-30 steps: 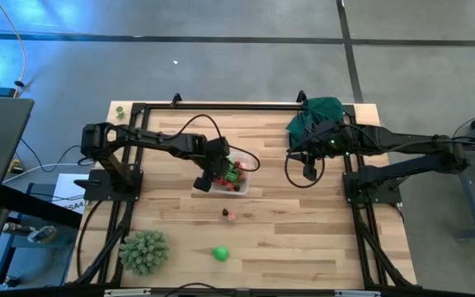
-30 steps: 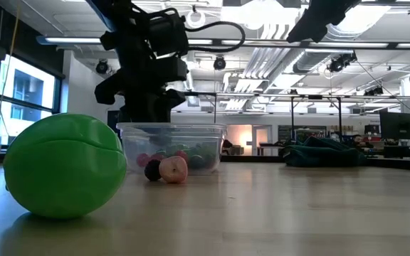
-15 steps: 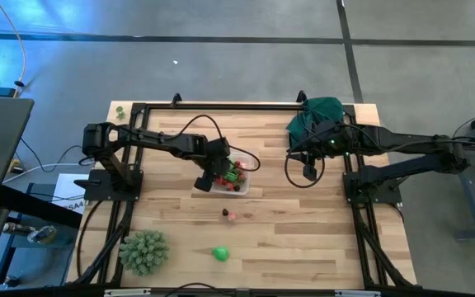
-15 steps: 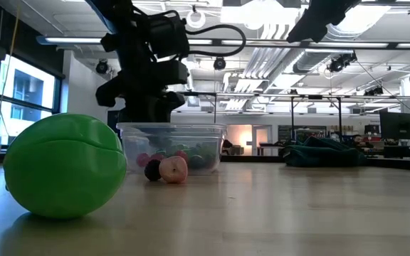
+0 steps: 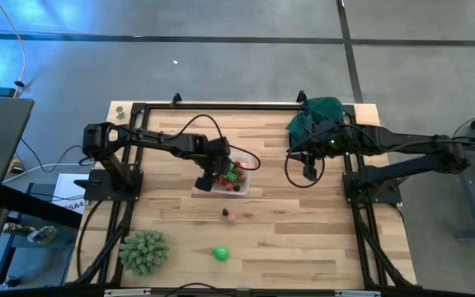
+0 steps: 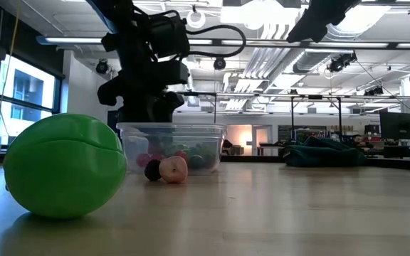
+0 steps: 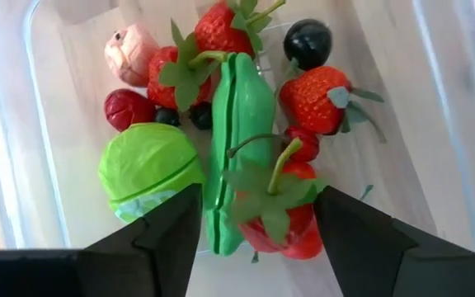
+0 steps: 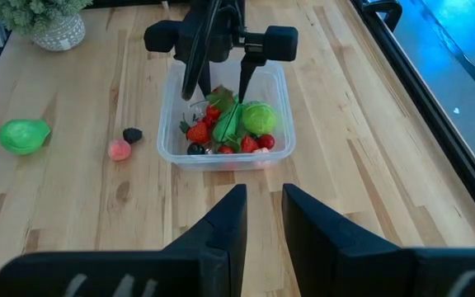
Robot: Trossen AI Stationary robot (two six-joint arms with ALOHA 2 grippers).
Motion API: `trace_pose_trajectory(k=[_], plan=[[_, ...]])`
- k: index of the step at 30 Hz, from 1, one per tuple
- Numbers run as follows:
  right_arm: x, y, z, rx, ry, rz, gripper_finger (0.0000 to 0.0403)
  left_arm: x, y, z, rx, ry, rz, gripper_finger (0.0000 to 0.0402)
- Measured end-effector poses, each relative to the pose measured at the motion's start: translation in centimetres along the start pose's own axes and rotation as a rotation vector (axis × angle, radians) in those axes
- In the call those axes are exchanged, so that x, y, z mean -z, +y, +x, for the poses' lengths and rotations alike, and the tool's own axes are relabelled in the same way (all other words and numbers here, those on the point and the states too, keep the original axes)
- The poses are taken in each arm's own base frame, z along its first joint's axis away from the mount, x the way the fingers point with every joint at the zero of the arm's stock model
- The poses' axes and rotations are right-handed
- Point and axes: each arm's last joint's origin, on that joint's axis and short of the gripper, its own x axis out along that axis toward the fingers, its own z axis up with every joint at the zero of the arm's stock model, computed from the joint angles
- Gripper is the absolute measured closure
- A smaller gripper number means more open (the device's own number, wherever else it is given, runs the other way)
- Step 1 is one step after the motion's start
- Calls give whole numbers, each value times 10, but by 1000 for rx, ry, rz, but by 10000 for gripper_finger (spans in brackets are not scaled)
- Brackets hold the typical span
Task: Pick and placing Produce into tupperware
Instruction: Put the red strawberry into the transparent container, then put the pink peach into the transparent container
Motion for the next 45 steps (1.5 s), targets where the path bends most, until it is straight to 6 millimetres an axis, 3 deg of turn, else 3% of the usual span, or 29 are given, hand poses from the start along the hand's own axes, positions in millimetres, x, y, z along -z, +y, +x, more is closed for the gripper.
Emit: trace_pose_trajectory(k=[6, 13, 17, 22, 28, 36, 45], plan=[[0, 0, 0, 0, 0, 0, 334, -13, 4, -11, 25, -44, -4, 169], [0, 0, 0, 0, 0, 0, 334, -31, 11, -37, 39, -29, -7, 169], [0, 0, 0, 0, 0, 0, 334, -42, 10, -53, 137, -69, -6, 171], [0, 0, 0, 0, 0, 0, 334, -63, -10, -64, 269, -165, 121, 186], [0, 0, 0, 0, 0, 0, 334, -87, -54, -70, 310, -222, 347, 210], [0, 0, 0, 0, 0, 0, 334, -100, -110, -56, 126, -118, 746, 231], [0, 0, 0, 0, 3, 0, 334, -110, -128, -9, 102, -75, 794, 230]])
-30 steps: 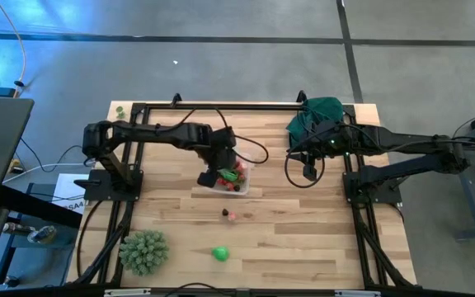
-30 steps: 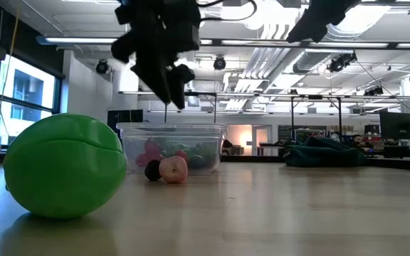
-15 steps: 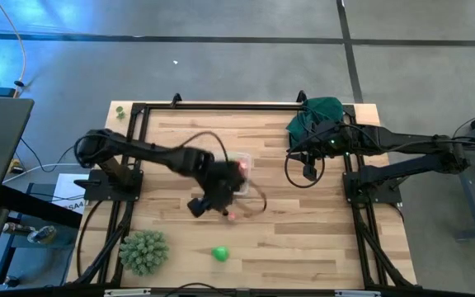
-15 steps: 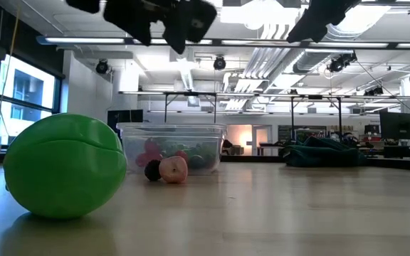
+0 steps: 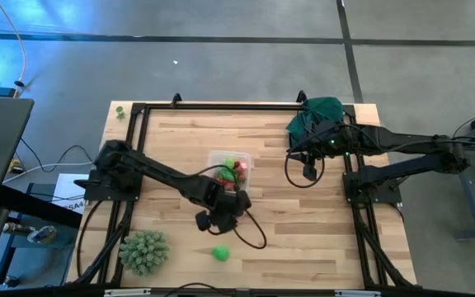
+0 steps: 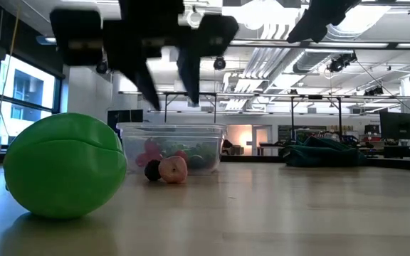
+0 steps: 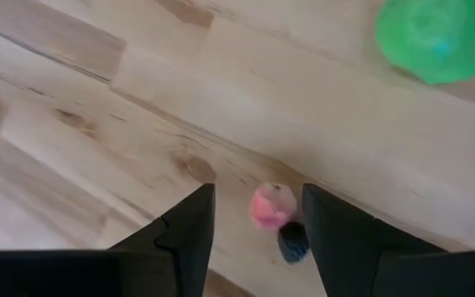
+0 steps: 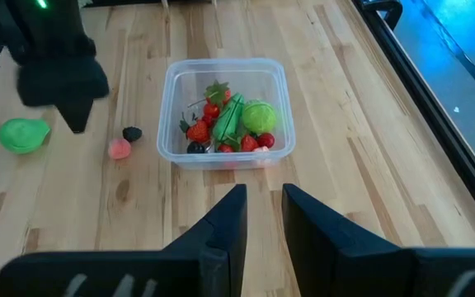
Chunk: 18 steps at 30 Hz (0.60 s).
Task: Pick and placing Produce into tupperware
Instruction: Put the pink peach into the transparent container
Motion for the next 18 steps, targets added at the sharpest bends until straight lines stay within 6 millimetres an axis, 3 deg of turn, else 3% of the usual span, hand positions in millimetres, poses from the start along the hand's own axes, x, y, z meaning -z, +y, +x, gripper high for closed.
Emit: trace_pose_trajectory(k=[8, 18], plan=[[0, 0, 0, 0, 0, 0, 334, 7, -2, 31, 37, 90, -2, 210], [0, 0, 0, 0, 1, 0, 334, 9, -4, 43, 64, 114, -10, 178]])
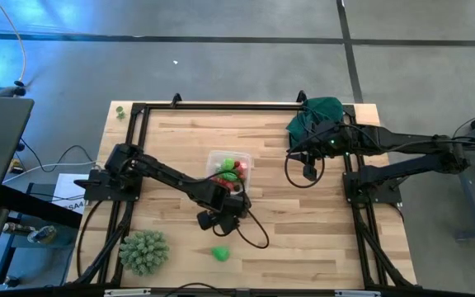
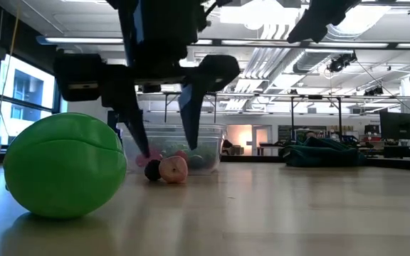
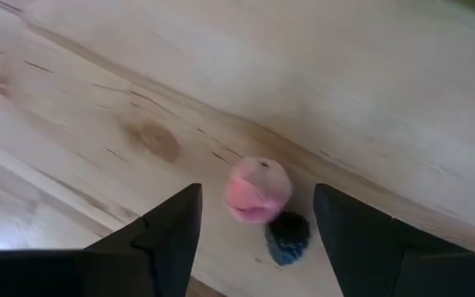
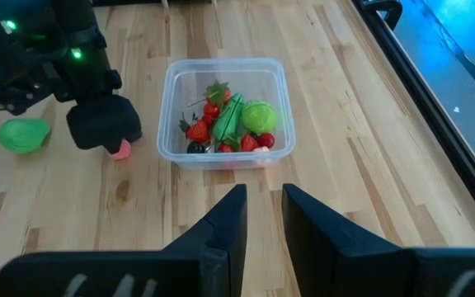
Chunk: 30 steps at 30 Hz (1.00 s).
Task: Pick and placing Produce into tupperware
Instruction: Put the pink peach into the transparent container
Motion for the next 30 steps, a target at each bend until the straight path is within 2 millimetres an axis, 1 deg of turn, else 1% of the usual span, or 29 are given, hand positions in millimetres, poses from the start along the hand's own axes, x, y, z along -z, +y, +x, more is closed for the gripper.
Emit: trace_pose_trajectory(k=[7, 14, 20, 30], plan=[[0, 0, 0, 0, 0, 0, 334, 0, -1, 6, 22, -6, 0, 167], [0, 0, 0, 0, 0, 0, 334, -1, 0, 20, 36, -14, 4, 167], [0, 0, 0, 0, 0, 0, 334, 0, -1, 24, 45, -4, 5, 169], [0, 0, 0, 0, 0, 0, 334, 0, 0, 24, 35, 4, 6, 169]])
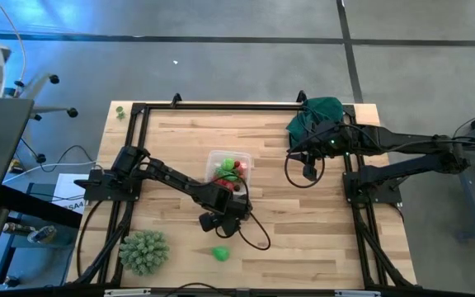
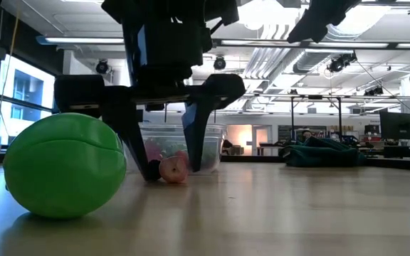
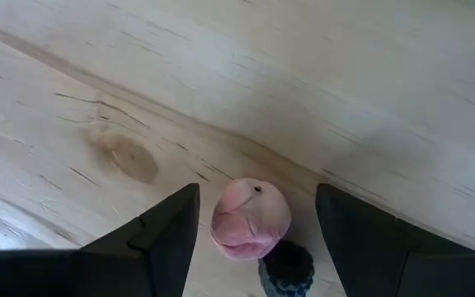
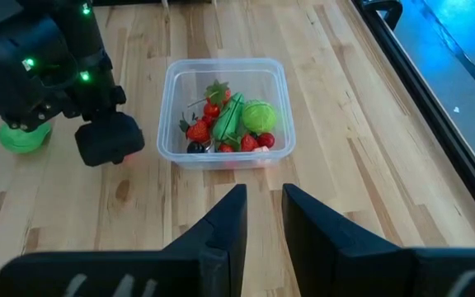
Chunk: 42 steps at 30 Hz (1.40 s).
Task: Pick and placing Produce into tupperware
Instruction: Put the pink peach into the transparent container
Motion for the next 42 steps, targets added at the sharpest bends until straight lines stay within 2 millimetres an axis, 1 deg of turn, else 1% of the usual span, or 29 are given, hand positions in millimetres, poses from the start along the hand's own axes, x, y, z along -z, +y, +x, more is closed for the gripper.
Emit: trace_pose_trajectory(k=[6, 10, 14, 25, 30, 33, 42], plan=[[0, 0, 0, 0, 0, 0, 334, 1, 1, 0, 16, -18, -7, 169], [0, 0, 0, 0, 1, 0, 334, 6, 2, 0, 50, -30, -67, 169], [0, 0, 0, 0, 1, 0, 334, 9, 3, 1, 62, -19, -83, 170], [0, 0, 0, 0, 0, 0, 334, 8, 3, 1, 69, -37, -83, 170], [0, 0, 0, 0, 0, 0, 334, 7, 3, 1, 79, -47, -114, 171], [0, 0, 0, 0, 1, 0, 334, 7, 3, 1, 74, -50, -113, 185], [0, 0, 0, 0, 0, 0, 334, 6, 4, 1, 63, -61, -115, 263]])
